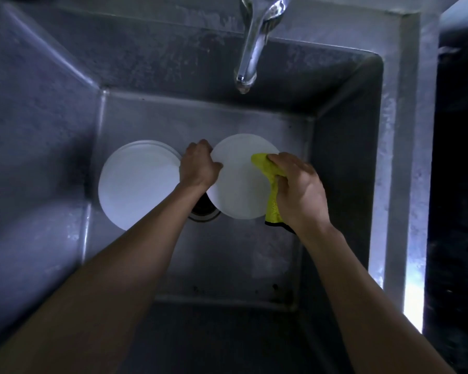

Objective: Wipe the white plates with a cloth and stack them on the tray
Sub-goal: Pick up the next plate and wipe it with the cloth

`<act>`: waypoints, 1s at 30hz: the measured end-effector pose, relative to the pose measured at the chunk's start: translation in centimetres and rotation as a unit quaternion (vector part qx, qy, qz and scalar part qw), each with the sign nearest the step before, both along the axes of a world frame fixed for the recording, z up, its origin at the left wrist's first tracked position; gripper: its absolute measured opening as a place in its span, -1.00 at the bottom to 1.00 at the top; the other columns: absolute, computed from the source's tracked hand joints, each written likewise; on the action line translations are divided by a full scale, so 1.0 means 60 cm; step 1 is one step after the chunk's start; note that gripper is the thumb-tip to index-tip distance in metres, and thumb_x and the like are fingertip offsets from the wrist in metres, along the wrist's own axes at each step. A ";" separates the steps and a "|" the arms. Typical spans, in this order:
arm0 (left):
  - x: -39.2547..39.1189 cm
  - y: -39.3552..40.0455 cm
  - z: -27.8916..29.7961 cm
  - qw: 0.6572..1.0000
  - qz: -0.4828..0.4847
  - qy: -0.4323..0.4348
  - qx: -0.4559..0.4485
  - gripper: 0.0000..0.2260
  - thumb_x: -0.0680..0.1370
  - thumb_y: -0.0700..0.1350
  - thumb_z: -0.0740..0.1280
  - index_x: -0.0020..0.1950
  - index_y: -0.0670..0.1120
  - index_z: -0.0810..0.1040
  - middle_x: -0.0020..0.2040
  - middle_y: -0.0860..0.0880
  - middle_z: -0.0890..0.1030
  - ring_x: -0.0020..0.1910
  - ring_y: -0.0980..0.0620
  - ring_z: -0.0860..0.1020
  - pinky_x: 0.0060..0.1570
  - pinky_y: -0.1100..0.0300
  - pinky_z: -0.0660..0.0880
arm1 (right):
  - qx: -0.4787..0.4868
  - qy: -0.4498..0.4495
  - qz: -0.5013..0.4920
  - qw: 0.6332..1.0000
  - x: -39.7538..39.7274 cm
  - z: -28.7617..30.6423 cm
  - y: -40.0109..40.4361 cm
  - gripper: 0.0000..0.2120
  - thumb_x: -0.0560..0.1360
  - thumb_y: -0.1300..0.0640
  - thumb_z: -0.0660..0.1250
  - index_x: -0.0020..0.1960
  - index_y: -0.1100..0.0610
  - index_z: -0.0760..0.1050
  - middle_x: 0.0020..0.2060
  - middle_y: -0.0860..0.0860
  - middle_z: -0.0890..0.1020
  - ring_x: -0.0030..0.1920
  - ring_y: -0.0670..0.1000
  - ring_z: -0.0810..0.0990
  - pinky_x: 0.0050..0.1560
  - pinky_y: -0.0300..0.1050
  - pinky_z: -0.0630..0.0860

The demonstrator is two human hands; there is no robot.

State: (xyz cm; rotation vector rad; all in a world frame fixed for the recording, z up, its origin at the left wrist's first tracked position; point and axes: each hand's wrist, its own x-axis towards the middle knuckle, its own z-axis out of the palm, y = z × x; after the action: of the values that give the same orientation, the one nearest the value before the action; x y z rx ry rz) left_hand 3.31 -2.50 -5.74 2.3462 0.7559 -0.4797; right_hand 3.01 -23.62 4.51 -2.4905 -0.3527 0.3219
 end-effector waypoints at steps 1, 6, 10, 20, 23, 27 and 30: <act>-0.001 0.002 0.003 1.000 -0.003 -0.001 -0.001 -0.69 0.49 -0.04 0.51 0.14 -0.15 0.56 0.15 -0.16 0.57 0.13 -0.18 0.54 -0.08 0.11 0.35 | 0.000 0.001 -0.002 1.000 -0.001 0.001 -0.001 -0.63 0.55 0.20 0.17 0.30 0.13 0.56 0.21 0.10 0.62 0.11 0.31 0.56 0.06 0.20 0.57; -0.014 0.011 0.022 1.000 0.012 0.013 -0.016 -0.76 0.46 -0.05 0.52 0.00 -0.14 0.58 0.04 -0.11 0.63 -0.03 -0.13 0.57 -0.15 0.13 0.36 | 0.004 0.000 -0.008 1.000 -0.009 0.014 -0.008 -0.63 0.55 0.21 0.16 0.29 0.15 0.57 0.19 0.12 0.63 0.09 0.31 0.57 0.04 0.22 0.59; -0.033 0.023 0.044 0.998 0.057 0.014 -0.026 -0.79 0.45 -0.09 0.49 -0.01 -0.13 0.56 -0.03 -0.08 0.61 -0.07 -0.13 0.56 -0.15 0.11 0.43 | 0.009 0.012 -0.018 1.000 -0.022 0.033 -0.009 -0.47 0.52 -0.04 -0.01 0.27 0.12 0.58 0.19 0.08 0.63 0.11 0.28 0.57 0.05 0.17 0.59; -0.086 0.000 0.123 0.984 0.131 -0.013 -0.121 -0.85 0.47 -0.16 0.37 0.02 -0.08 0.50 -0.14 0.08 0.56 -0.20 0.09 0.52 -0.32 0.19 0.39 | -0.031 0.036 -0.009 0.999 -0.075 0.070 -0.011 -0.65 0.56 0.28 0.24 0.30 0.05 0.54 0.19 0.02 0.62 0.13 0.26 0.54 0.00 0.24 0.61; -0.102 -0.018 0.152 0.976 0.137 -0.005 -0.169 -0.75 0.45 -0.21 0.30 0.10 -0.01 0.54 -0.06 0.06 0.62 -0.05 -0.07 0.60 -0.11 0.07 0.59 | -0.036 0.039 -0.004 0.999 -0.087 0.080 -0.008 -0.65 0.57 0.29 0.25 0.31 0.04 0.53 0.21 0.00 0.61 0.16 0.24 0.55 0.04 0.26 0.60; -0.130 -0.033 0.186 0.952 0.170 -0.003 -0.254 -0.63 0.43 -0.29 0.23 0.06 0.09 0.63 0.00 -0.09 0.68 -0.08 -0.19 0.67 -0.31 -0.13 0.68 | -0.035 0.034 0.006 0.999 -0.105 0.098 -0.006 -0.65 0.57 0.27 0.24 0.32 0.04 0.52 0.22 0.00 0.61 0.14 0.24 0.55 0.06 0.26 0.59; -0.156 -0.032 0.208 0.935 0.202 -0.008 -0.291 -0.61 0.43 -0.33 0.26 -0.13 0.17 0.66 -0.01 -0.10 0.71 -0.04 -0.19 0.69 -0.25 -0.20 0.68 | -0.011 0.025 0.014 1.000 -0.118 0.114 -0.008 -0.65 0.56 0.23 0.19 0.30 0.06 0.54 0.21 0.01 0.62 0.12 0.25 0.56 0.10 0.19 0.58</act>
State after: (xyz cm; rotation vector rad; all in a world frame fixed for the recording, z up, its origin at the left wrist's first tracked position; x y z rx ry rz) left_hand -6.05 -4.41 6.76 1.5938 0.9141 -0.4275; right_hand -4.09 -24.11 11.37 -2.4968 -0.3648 0.4005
